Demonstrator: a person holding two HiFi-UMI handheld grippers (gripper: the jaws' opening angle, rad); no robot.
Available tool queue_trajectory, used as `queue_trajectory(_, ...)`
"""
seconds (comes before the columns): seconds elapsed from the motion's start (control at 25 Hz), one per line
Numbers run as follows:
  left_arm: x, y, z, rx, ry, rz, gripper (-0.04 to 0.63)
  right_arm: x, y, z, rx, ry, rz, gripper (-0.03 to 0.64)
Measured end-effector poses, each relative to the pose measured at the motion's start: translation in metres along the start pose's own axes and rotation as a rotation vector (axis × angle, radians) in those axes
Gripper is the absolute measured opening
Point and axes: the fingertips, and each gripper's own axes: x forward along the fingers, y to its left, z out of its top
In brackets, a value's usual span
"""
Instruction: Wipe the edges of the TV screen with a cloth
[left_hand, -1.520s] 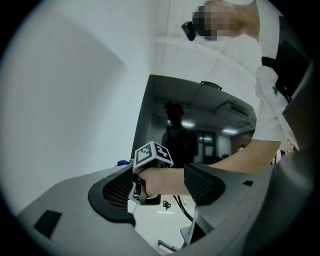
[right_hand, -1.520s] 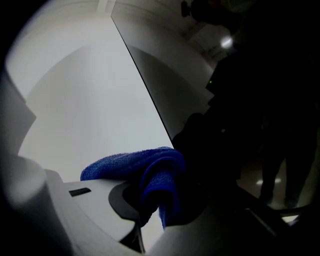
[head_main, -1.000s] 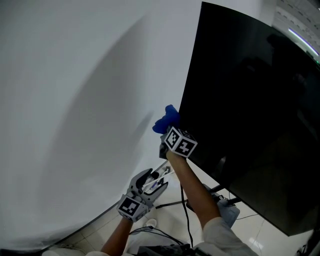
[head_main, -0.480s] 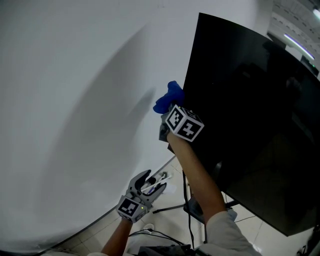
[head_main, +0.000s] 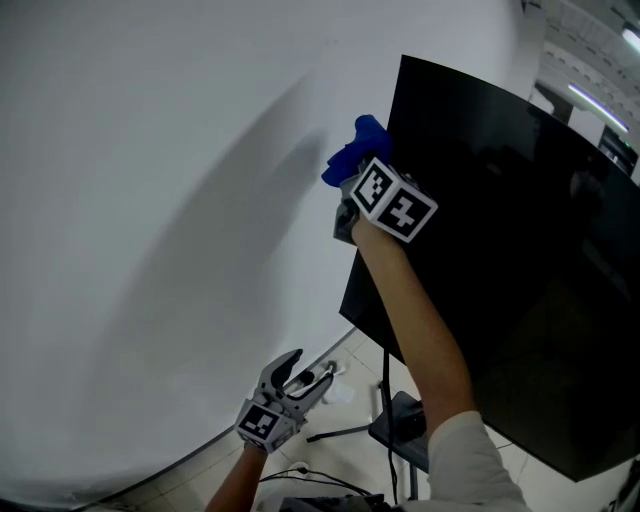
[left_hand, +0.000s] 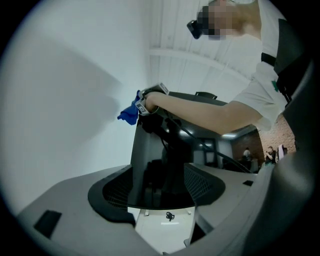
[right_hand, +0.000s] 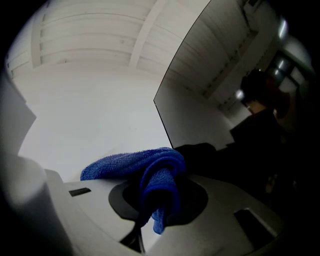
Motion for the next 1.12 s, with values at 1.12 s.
queue_trajectory(1.12,0.005,-0.032,-0.004,-0.01,-0.015,-0.104,0.316,-0.028,0.013,0.209,-0.139,-0.082,-0.139,0.069)
